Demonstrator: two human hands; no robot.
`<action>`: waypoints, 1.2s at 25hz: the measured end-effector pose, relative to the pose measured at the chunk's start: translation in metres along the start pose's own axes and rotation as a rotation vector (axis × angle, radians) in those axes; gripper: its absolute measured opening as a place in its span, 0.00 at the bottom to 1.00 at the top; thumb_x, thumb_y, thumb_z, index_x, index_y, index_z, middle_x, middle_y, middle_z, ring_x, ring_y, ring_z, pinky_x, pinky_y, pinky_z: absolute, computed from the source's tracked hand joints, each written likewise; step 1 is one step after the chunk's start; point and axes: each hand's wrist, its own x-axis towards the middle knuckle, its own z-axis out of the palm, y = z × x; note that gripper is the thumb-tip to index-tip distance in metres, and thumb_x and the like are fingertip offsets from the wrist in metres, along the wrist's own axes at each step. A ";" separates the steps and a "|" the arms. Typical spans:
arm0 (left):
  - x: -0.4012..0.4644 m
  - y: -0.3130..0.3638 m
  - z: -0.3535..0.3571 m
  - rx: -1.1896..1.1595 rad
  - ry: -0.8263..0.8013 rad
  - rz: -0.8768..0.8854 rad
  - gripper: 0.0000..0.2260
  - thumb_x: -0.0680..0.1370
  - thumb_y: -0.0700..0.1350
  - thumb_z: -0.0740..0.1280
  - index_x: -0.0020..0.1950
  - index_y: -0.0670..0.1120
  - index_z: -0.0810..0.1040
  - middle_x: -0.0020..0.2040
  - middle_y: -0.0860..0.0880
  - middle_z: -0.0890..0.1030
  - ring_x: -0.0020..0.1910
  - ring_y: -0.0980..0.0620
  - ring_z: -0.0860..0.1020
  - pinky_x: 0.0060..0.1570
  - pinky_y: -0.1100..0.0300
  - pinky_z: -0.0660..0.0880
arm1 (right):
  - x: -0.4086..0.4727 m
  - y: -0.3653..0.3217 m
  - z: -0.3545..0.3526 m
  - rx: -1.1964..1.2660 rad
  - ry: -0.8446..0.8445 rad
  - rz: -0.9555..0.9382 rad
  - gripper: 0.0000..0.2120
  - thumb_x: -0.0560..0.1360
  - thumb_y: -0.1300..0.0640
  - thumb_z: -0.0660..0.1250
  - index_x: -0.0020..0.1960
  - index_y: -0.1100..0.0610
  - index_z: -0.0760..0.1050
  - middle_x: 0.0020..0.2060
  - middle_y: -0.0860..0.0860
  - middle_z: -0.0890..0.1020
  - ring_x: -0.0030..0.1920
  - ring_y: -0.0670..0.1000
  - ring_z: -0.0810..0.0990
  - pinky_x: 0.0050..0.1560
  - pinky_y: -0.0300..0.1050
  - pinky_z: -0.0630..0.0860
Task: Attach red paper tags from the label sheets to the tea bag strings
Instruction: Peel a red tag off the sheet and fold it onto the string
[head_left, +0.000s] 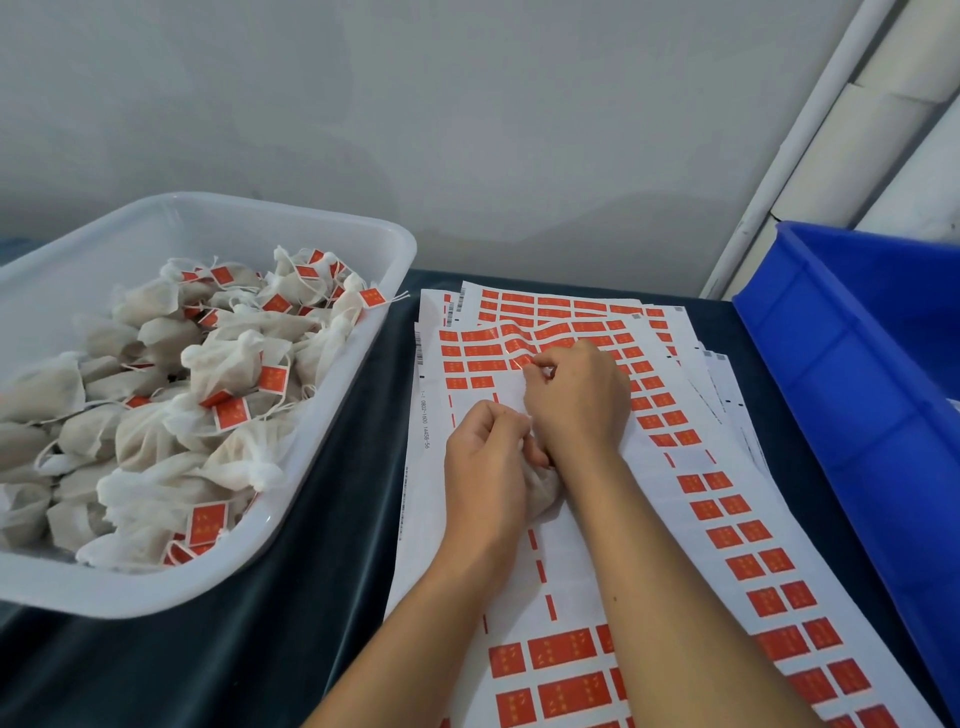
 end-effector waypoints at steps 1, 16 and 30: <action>0.000 0.000 0.000 0.002 -0.003 0.005 0.11 0.81 0.40 0.62 0.38 0.45 0.74 0.37 0.42 0.77 0.40 0.46 0.75 0.45 0.49 0.80 | 0.001 0.001 0.000 0.006 0.003 0.005 0.13 0.79 0.44 0.70 0.58 0.50 0.86 0.52 0.48 0.87 0.47 0.49 0.82 0.52 0.47 0.83; -0.001 0.000 0.000 0.026 -0.008 -0.007 0.10 0.80 0.42 0.63 0.39 0.45 0.75 0.37 0.43 0.79 0.39 0.47 0.77 0.46 0.45 0.82 | 0.000 0.000 0.008 -0.036 0.058 -0.115 0.14 0.79 0.45 0.71 0.60 0.49 0.86 0.56 0.50 0.85 0.50 0.50 0.78 0.53 0.46 0.76; -0.001 0.000 0.001 0.000 -0.034 -0.019 0.07 0.72 0.48 0.61 0.34 0.50 0.74 0.36 0.44 0.77 0.40 0.46 0.75 0.52 0.31 0.80 | 0.005 -0.001 0.014 -0.127 0.086 0.096 0.23 0.77 0.34 0.66 0.50 0.53 0.83 0.53 0.50 0.83 0.53 0.52 0.77 0.58 0.52 0.77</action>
